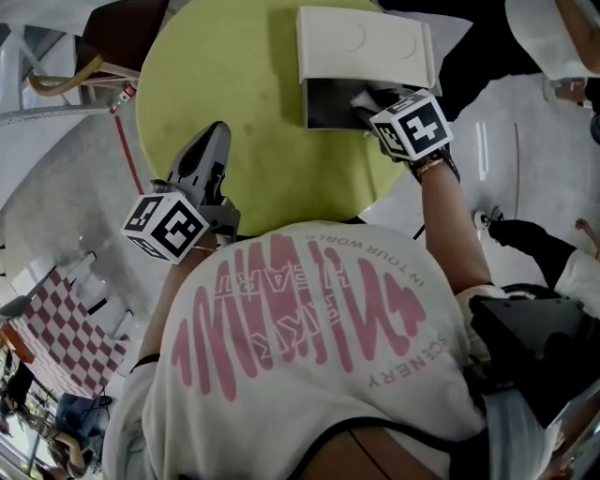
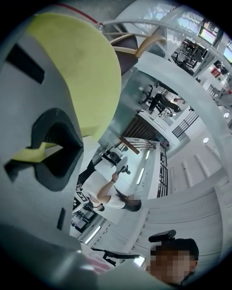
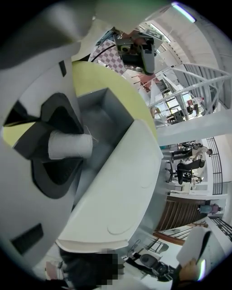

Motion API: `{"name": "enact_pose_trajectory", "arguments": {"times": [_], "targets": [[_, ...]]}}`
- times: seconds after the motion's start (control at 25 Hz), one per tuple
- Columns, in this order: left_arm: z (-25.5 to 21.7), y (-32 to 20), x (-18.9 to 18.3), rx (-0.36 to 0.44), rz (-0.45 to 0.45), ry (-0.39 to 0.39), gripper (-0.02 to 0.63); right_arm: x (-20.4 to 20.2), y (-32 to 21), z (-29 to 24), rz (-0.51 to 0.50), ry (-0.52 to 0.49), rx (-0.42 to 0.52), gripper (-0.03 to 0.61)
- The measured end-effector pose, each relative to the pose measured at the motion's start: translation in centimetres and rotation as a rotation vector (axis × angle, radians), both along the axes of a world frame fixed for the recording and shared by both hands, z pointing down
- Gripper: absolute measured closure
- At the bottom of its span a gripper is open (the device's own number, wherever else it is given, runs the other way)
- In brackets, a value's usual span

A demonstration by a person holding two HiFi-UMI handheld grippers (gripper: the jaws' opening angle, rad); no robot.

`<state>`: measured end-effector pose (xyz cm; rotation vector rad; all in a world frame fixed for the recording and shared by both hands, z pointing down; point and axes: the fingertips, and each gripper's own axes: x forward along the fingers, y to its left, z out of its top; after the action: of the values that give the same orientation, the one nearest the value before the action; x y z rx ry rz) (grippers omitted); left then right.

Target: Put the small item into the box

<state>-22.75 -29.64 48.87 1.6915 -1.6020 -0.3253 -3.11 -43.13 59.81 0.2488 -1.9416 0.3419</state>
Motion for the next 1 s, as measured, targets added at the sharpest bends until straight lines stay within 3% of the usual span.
{"name": "enact_pose_trajectory", "arguments": {"times": [0.76,1.0], "targets": [[0.6,0.6,1.2,-0.008,-0.007,0.024,0.607,0.3,0.6,0.9,0.011,0.006,-0.091,0.396],[0.4,0.1,1.1,-0.005,-0.009,0.019,0.607,0.0,0.3,1.0,0.008,-0.007,-0.065,0.388]]}}
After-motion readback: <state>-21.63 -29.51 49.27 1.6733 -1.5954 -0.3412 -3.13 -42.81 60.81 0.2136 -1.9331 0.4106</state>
